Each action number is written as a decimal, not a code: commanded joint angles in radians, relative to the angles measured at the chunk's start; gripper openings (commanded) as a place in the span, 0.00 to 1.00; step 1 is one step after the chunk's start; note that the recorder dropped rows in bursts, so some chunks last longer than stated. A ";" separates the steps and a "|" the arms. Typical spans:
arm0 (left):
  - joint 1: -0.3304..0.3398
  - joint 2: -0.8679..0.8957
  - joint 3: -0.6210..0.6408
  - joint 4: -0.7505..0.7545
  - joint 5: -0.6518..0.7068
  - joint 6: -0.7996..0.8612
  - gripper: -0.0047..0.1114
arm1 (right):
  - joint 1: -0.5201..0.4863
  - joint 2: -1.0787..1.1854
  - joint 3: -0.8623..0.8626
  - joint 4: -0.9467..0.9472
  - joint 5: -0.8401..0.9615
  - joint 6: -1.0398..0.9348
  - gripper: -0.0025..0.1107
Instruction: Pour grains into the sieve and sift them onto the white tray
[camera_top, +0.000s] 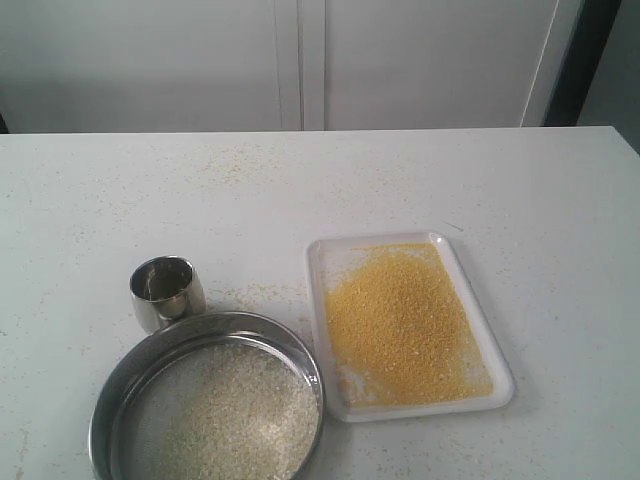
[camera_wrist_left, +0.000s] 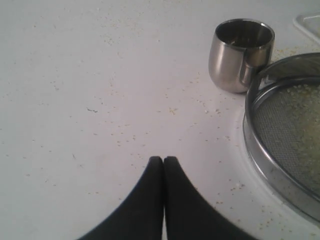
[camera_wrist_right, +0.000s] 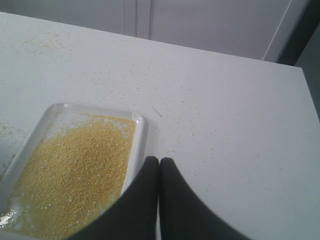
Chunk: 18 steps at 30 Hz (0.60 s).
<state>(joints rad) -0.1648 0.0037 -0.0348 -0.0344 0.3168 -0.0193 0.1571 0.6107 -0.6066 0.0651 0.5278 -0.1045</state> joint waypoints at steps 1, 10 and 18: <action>0.003 -0.004 0.035 -0.024 -0.015 -0.008 0.04 | -0.009 -0.005 0.002 -0.006 -0.007 0.005 0.02; 0.003 -0.004 0.035 -0.024 -0.025 -0.006 0.04 | -0.009 -0.005 0.002 -0.006 -0.007 0.005 0.02; 0.003 -0.004 0.035 -0.024 -0.032 -0.006 0.04 | -0.009 -0.005 0.002 -0.006 -0.007 0.005 0.02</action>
<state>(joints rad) -0.1648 0.0037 -0.0048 -0.0453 0.2952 -0.0193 0.1571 0.6107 -0.6066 0.0651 0.5278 -0.1045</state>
